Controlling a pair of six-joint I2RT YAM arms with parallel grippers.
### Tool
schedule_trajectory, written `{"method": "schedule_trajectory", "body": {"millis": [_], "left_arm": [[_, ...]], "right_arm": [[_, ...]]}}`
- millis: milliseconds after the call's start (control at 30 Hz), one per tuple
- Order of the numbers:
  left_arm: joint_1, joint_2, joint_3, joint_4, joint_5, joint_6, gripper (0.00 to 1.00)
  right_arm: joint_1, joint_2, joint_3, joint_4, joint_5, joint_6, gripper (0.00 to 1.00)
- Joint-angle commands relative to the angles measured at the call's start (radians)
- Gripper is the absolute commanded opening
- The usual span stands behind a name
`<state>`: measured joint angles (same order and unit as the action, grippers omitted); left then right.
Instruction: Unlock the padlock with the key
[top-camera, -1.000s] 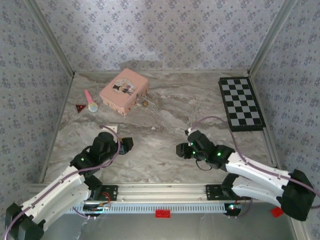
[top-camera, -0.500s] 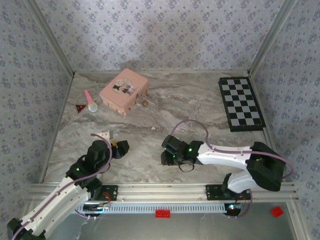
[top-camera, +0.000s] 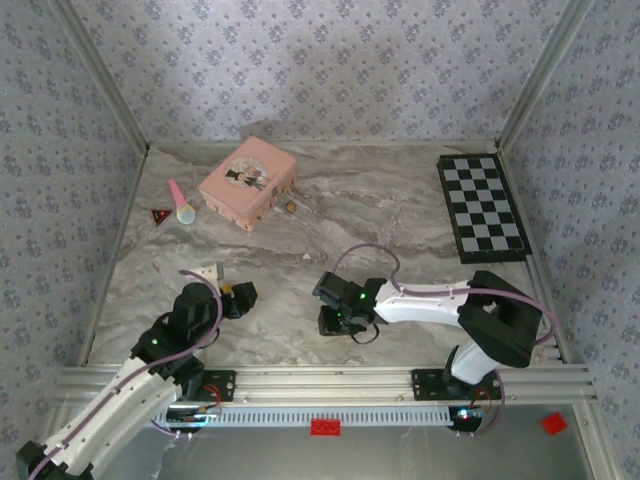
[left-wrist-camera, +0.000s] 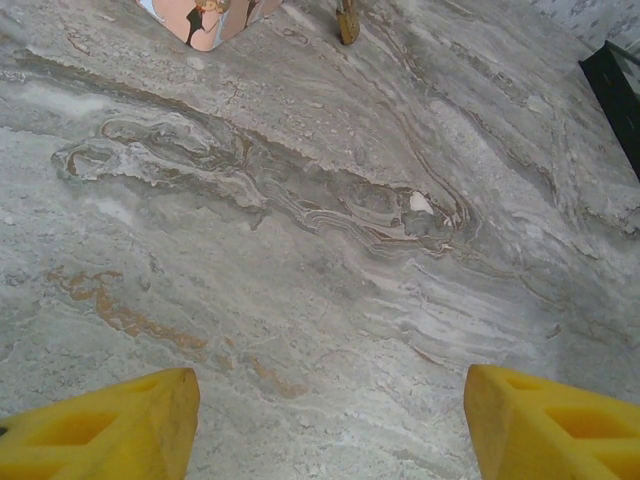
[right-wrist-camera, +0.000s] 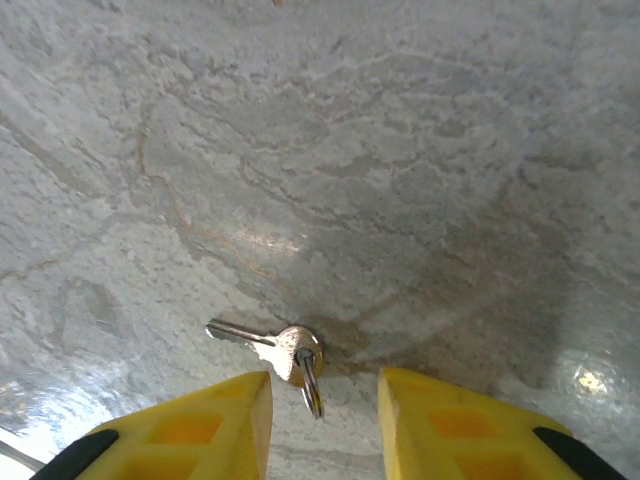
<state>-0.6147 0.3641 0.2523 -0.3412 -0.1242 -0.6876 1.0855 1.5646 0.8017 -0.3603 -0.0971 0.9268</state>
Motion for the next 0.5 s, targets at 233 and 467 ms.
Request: {"method": "schedule_trajectory", "body": {"millis": [233, 467], "left_arm": [[0.007, -0.038, -0.016, -0.014, 0.001, -0.001, 0.72], [0.009, -0.042, -0.025, -0.01, -0.001, -0.007, 0.72]], "right_arm": [[0.014, 0.088, 0.062, -0.041, -0.048, -0.032, 0.2], [0.026, 0.126, 0.109, -0.067, -0.039, -0.063, 0.17]]}}
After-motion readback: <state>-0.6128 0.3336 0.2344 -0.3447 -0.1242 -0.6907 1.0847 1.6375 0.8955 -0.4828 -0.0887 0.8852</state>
